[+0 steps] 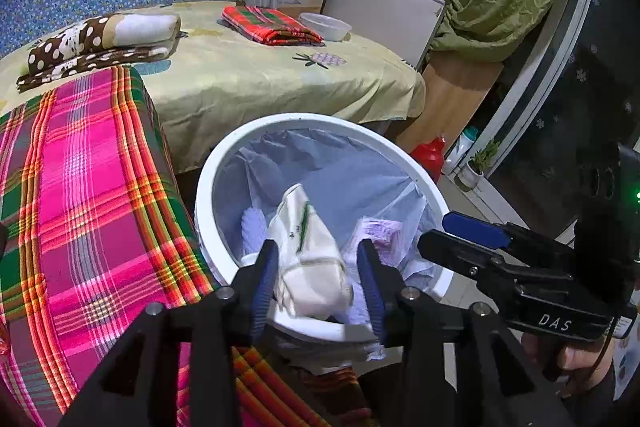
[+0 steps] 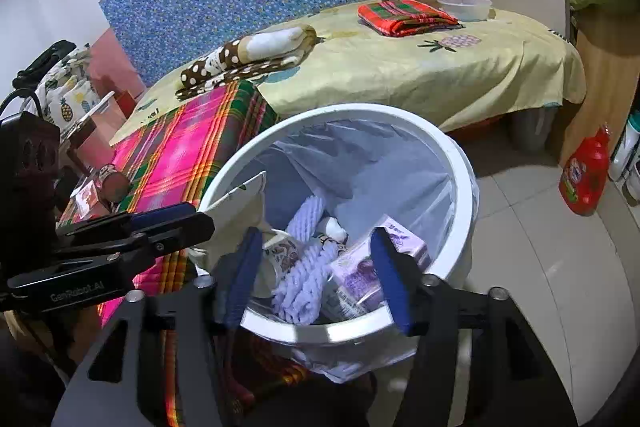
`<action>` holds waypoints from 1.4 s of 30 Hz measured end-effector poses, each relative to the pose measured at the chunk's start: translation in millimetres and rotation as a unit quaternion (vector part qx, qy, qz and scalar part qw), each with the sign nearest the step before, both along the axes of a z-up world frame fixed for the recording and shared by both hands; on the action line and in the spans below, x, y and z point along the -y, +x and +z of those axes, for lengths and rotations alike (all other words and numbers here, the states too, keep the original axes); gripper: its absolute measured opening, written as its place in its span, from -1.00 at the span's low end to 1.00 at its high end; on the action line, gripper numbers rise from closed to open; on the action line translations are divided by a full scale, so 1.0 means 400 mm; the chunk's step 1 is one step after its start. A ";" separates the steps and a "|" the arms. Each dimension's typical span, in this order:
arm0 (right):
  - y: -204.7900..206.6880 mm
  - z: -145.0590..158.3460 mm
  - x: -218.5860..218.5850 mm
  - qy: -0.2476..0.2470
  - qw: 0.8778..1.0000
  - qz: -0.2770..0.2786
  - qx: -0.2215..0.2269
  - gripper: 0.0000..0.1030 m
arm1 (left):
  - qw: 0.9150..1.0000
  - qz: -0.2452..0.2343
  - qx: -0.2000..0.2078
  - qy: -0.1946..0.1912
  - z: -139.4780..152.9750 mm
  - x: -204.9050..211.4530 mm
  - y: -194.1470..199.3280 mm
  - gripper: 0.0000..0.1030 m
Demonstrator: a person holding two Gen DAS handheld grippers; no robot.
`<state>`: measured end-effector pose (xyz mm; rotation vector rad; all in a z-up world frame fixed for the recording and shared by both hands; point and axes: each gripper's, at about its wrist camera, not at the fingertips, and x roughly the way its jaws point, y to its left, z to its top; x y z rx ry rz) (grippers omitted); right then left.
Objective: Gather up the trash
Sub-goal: 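Carry the carton and paper bag over the bin and release both, then move both grippers back over the remaining items on the cloth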
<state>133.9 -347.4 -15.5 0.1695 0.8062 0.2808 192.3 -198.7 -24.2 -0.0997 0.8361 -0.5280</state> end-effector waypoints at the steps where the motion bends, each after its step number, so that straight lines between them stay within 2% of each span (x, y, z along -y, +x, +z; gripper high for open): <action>1: 0.001 0.001 0.002 0.001 1.000 0.000 0.001 0.16 | 1.000 0.001 0.002 -0.002 0.002 -0.003 -0.001 -0.11; 11: -0.022 0.024 0.005 0.015 1.000 -0.006 0.015 0.16 | 0.999 0.020 0.018 -0.018 0.033 -0.058 -0.022 -0.11; 21: -0.051 0.045 -0.049 0.027 0.999 0.016 0.026 0.16 | 0.999 0.043 0.025 -0.017 0.042 -0.127 -0.083 -0.11; 42: -0.090 0.043 -0.240 0.035 0.992 0.116 0.016 0.16 | 0.990 0.140 0.031 0.001 0.028 -0.327 -0.206 -0.11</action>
